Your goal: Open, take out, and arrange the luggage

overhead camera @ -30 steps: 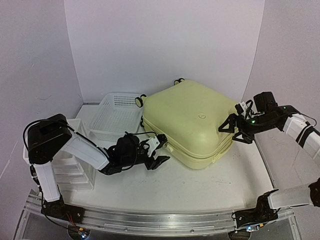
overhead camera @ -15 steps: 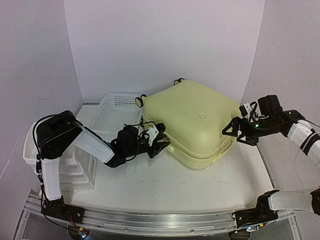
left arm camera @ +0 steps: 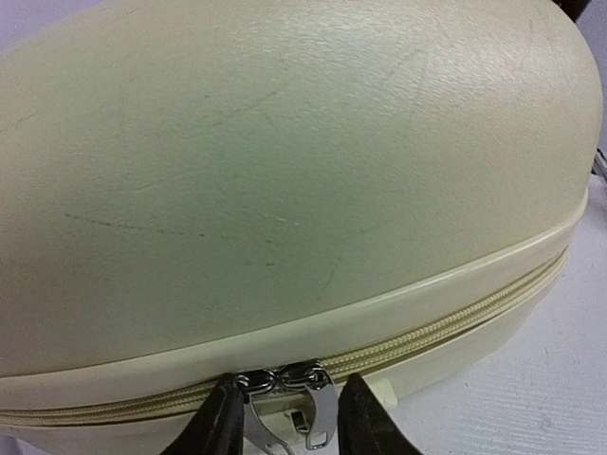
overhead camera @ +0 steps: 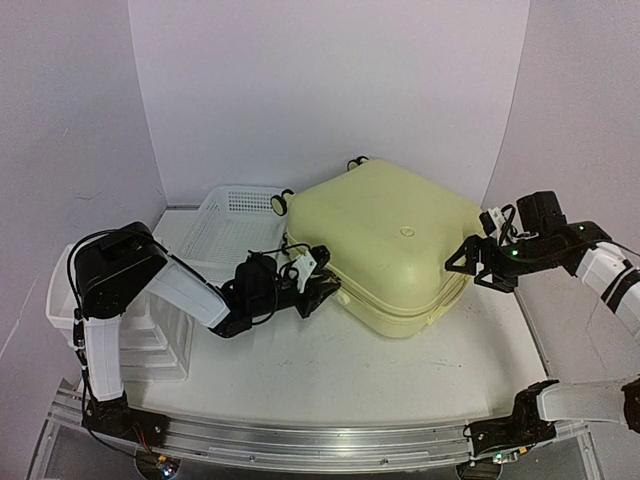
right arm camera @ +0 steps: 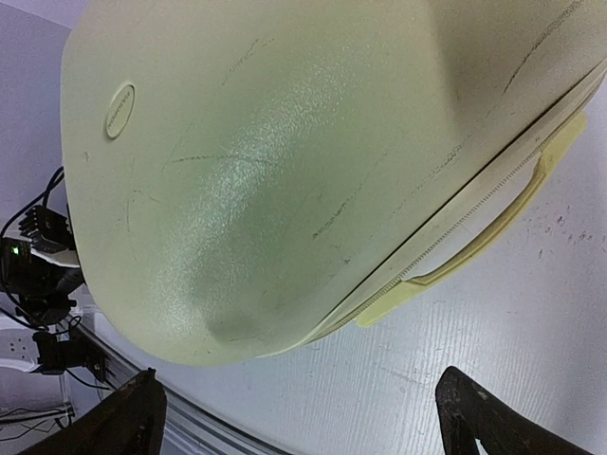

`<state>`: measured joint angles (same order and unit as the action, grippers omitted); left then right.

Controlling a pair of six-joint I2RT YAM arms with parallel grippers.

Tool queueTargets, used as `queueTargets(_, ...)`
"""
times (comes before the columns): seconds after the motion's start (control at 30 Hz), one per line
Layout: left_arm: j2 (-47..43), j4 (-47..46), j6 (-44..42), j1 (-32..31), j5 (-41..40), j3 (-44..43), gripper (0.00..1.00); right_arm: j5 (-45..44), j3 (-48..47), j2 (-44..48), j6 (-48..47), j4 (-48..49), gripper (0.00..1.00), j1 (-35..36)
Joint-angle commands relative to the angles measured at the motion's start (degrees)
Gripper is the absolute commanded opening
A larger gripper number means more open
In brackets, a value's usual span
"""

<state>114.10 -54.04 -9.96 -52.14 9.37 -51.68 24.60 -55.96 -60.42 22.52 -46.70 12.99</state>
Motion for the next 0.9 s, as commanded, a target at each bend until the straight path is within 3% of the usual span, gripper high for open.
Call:
queueTargets(0.0, 0.24, -0.80, 1.76, -1.91, 1.55, 0.10, 0.25, -0.25, 0.24, 1.66, -0.40, 0.86, 0.98, -0.22)
queueTargets(0.17, 0.09, -0.93, 2.09, -2.55, 0.84, 0.36, 0.24, -0.24, 0.59, 2.14, -0.06, 0.90, 0.98, -0.18)
queueTargets(0.43, -1.00, -1.36, 2.08, -3.82, -0.54, 2.75, 0.32, 0.14, 0.94, 2.38, 0.00, 0.86, 0.98, -0.16)
queueTargets(0.6, -0.68, -1.41, 2.44, -3.88, -1.15, 2.89, 0.26, 0.36, 1.03, 2.24, -0.02, 0.88, 0.98, -0.17)
queueTargets(0.87, 0.19, -1.44, 2.15, -3.89, -3.30, 1.07, 0.30, 0.79, 1.56, 2.47, 0.24, 0.90, 0.98, -0.16)
